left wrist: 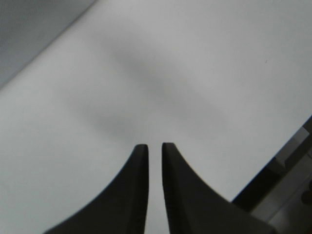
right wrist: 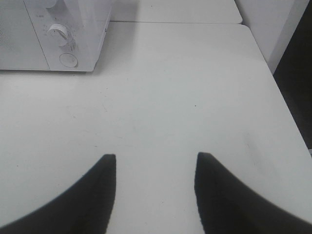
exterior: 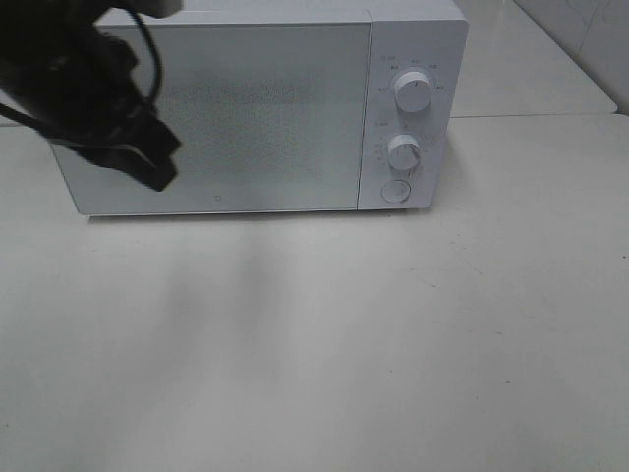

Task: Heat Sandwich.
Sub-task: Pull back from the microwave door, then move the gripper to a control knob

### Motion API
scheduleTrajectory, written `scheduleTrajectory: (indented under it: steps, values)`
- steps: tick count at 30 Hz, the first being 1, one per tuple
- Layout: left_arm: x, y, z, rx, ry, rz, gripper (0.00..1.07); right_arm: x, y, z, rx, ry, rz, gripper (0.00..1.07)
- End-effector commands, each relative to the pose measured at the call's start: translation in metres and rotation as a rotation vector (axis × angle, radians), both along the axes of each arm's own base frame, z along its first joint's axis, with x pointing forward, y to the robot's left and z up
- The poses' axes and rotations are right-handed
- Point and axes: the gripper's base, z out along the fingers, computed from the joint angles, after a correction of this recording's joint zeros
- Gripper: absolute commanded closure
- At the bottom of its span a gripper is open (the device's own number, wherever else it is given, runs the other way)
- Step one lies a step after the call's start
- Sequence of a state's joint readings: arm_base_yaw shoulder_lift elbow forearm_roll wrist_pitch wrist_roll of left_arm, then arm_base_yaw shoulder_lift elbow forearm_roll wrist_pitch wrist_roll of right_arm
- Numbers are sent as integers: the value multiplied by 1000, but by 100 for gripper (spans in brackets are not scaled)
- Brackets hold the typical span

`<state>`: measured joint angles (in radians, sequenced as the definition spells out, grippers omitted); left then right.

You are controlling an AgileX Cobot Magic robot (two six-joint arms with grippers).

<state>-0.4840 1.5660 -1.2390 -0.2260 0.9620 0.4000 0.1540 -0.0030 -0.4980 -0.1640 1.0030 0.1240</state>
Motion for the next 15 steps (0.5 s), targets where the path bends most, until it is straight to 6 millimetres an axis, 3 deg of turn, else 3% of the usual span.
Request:
scheduleTrajectory:
  steps: [1,4,5,7,10,13,15]
  values:
    - [-3,39,10,53,109,134,71,-4,-1,0,-5,-31,0,57]
    - [-4,78,22,69,112,262,47,-4,-1,0,-5,-31,0,57]
    - [-4,78,22,69,112,262,47,-4,-1,0,-5,-31,0,57]
    - [-9,102,29,69,115,347,37,-4,-1,0,-5,-31,0,57]
    - [-15,118,32,81,116,420,37,-4,-1,0,-5,-31,0,57]
    - [-33,151,36,149,84,614,37,-4,-1,0,-5,-31,0,57]
    - [-38,158,35,172,75,661,37,-4,-1,0,-5,-31,0,57]
